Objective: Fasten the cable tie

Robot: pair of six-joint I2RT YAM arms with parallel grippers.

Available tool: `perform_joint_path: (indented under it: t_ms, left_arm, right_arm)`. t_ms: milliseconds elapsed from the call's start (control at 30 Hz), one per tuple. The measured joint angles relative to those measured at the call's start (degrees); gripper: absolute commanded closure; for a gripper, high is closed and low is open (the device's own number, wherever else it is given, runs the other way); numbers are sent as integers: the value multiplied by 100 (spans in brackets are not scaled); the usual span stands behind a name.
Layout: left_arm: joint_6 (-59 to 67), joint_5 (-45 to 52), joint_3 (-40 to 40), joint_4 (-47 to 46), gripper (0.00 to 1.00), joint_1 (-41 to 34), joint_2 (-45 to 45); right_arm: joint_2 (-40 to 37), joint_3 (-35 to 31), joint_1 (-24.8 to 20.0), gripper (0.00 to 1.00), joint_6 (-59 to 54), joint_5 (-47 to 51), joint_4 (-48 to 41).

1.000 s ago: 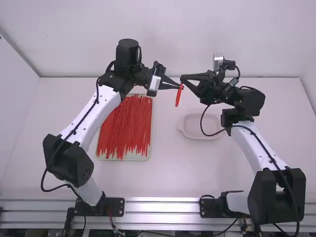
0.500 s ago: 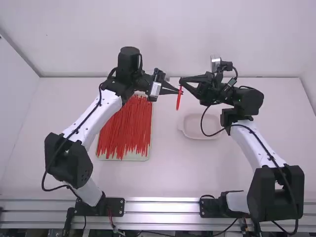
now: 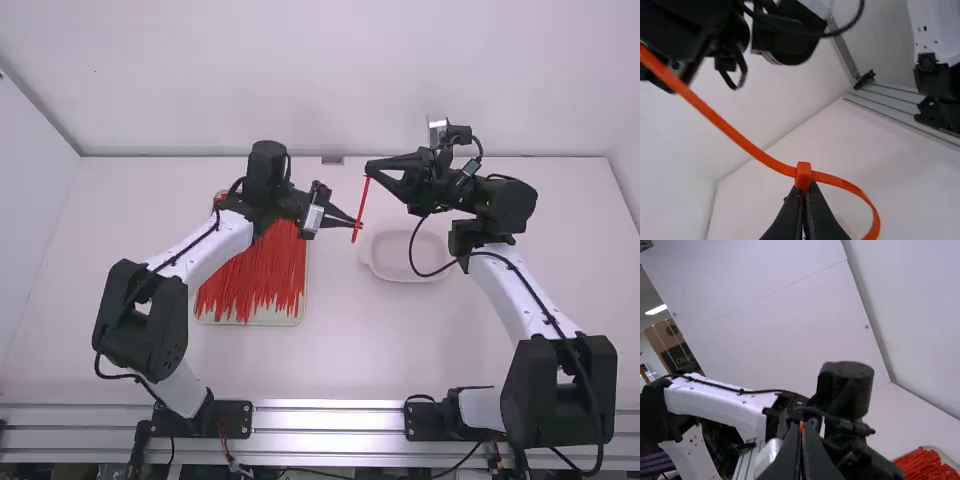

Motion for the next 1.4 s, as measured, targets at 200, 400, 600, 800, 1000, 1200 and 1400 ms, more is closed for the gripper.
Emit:
perform_joint_path:
  t_ms: [200, 400, 600, 800, 1000, 1200, 1400]
  left_arm:
    - [-315, 2, -704, 741, 98, 0, 0]
    - [-417, 2, -1082, 955, 98, 0, 0]
    - [-551, 2, -1163, 1108, 98, 0, 0]
    - [-1309, -68, -1248, 1878, 98, -20, 0]
    - [-2297, -127, -1357, 2837, 98, -33, 9]
    - [-3390, -129, -1357, 3845, 98, -33, 7]
    - [-4439, -313, -1360, 4994, 98, -33, 9]
  right_arm:
    - [2, 0, 2, 100, -2, -33, -2]
    - [2, 0, 24, 100, 0, -153, -9]
    - [2, 0, 31, 100, 0, -181, 9]
    - [2, 2, -122, 62, -50, -68, 52]
    - [-4, 55, -479, 33, -208, -57, -173]
    - [-4, 55, -975, 2, -424, -455, -863]
    - [-4, 48, -1163, 2, -649, -1043, -1082]
